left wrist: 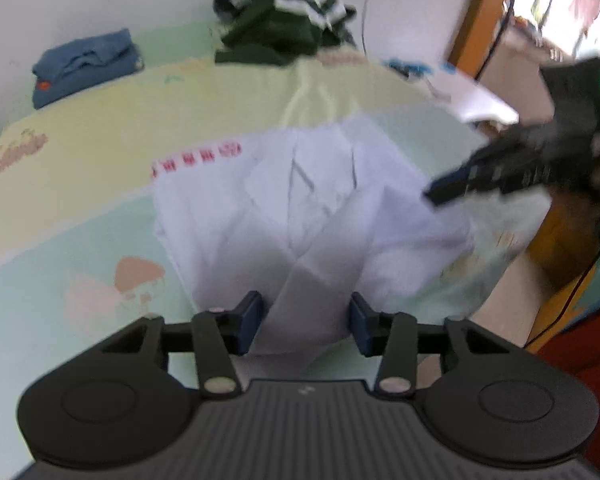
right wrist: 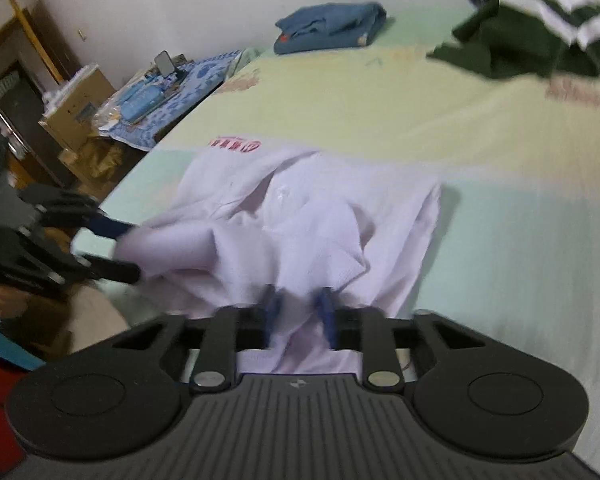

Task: Fold clothes
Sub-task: 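Carry the white garment with both grippers and lay it over the white shirt, then open both grippers and release the white garment onto the shirt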

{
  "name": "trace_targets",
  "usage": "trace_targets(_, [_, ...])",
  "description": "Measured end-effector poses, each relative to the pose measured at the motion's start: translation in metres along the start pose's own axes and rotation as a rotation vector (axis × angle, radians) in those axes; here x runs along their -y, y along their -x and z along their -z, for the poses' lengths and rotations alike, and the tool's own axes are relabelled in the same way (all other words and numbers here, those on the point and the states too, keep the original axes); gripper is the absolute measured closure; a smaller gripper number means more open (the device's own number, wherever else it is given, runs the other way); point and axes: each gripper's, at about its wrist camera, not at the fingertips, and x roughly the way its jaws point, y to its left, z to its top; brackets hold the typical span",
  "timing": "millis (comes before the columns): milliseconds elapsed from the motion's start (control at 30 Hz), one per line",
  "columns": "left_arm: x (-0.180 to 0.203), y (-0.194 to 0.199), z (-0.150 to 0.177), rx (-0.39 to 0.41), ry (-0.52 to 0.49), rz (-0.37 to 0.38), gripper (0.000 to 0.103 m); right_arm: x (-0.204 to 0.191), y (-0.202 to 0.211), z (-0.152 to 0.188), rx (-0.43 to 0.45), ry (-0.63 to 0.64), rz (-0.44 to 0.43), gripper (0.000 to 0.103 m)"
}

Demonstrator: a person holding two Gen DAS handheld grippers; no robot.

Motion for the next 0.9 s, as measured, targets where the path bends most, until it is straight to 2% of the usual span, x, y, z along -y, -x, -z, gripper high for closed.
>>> trace_targets(133, [0.004, -0.002, 0.005, -0.026, -0.091, -0.003, 0.058, 0.0, 0.005, 0.008, -0.058, 0.047, 0.04, 0.092])
trace_targets(200, [0.001, -0.005, 0.004, -0.035, -0.102, 0.001, 0.058, 0.003, 0.004, 0.015, -0.069, 0.048, 0.056, 0.092])
trace_targets(300, [0.0, -0.005, 0.001, -0.047, -0.131, 0.005, 0.058, 0.001, 0.002, 0.012, -0.063, 0.077, 0.089, 0.085])
trace_targets(433, [0.001, 0.013, -0.008, -0.02, -0.183, 0.025, 0.059, -0.01, 0.028, -0.001, 0.05, 0.152, 0.086, 0.074])
trace_targets(567, [-0.001, 0.021, -0.018, 0.009, -0.203, 0.061, 0.063, -0.029, 0.012, -0.005, 0.073, 0.274, 0.061, 0.068])
trace_targets(633, [0.0, 0.015, -0.02, -0.004, -0.231, 0.061, 0.074, -0.039, 0.003, -0.007, 0.082, 0.336, 0.048, 0.068])
trace_targets(700, [0.001, 0.007, -0.021, -0.03, -0.26, 0.052, 0.08, -0.049, -0.006, -0.009, 0.091, 0.398, 0.035, 0.068])
trace_targets(800, [-0.003, 0.002, -0.018, -0.054, -0.286, 0.052, 0.08, -0.062, -0.019, -0.014, 0.092, 0.46, -0.015, 0.065])
trace_targets(900, [-0.008, 0.011, -0.022, -0.038, -0.254, 0.063, 0.08, -0.074, -0.031, -0.02, 0.084, 0.503, -0.082, 0.063])
